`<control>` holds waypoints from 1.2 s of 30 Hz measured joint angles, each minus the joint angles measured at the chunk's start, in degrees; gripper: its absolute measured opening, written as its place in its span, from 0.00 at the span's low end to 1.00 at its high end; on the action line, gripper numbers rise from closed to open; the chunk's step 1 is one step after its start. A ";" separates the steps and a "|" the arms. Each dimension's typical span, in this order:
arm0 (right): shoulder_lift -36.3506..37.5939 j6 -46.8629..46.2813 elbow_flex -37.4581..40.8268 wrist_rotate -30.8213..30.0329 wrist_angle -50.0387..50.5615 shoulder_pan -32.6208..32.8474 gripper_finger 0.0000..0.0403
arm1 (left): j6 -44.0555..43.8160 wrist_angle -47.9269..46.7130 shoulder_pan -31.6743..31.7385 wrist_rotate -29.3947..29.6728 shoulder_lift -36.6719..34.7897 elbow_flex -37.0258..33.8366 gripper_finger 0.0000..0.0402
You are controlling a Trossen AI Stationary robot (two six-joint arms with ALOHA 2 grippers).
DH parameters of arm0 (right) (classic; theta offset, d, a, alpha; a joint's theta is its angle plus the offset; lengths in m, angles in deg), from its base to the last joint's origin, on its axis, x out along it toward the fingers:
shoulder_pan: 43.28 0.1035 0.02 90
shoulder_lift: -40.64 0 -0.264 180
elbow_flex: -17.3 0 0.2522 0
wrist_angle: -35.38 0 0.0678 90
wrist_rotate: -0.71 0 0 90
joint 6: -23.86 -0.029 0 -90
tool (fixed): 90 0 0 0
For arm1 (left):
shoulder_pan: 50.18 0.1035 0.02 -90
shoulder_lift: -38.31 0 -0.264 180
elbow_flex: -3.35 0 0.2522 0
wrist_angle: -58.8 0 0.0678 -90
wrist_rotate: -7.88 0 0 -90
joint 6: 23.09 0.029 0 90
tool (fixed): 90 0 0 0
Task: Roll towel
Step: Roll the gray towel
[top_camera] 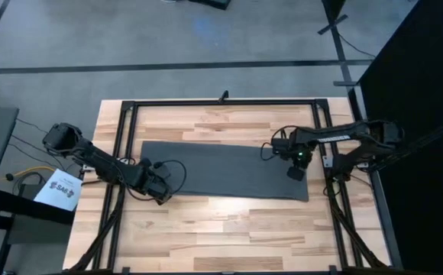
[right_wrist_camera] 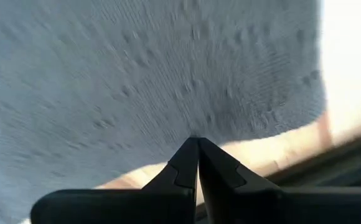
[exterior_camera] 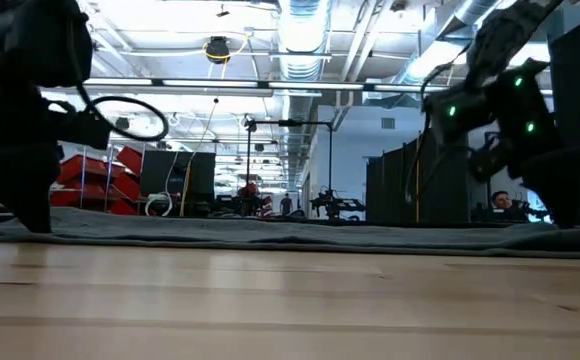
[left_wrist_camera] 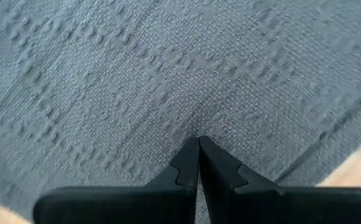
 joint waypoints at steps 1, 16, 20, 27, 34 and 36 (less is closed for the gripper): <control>-1.93 0.17 -0.08 0.10 0.03 0.12 0.00 | -0.39 -0.91 0.00 0.00 0.00 -0.01 0.00; -6.10 4.73 -5.16 -0.96 1.06 -1.29 0.00 | -2.57 -7.84 0.00 -0.61 0.11 -0.19 0.00; -6.08 5.10 -9.43 -2.75 2.82 -1.39 0.00 | -2.63 -7.71 0.00 -0.59 0.11 -0.19 0.00; -8.09 9.24 -10.64 -0.12 -2.94 0.58 0.00 | -3.04 -7.52 0.00 -0.54 0.09 -0.19 0.00; -15.00 12.08 -10.64 -1.06 -4.06 -1.71 0.00 | -2.45 -7.52 0.00 -0.48 0.05 -0.15 0.00; -15.29 12.23 -10.58 -1.98 -3.30 -2.52 0.00 | -2.43 -7.67 0.00 -0.46 0.07 -0.15 0.00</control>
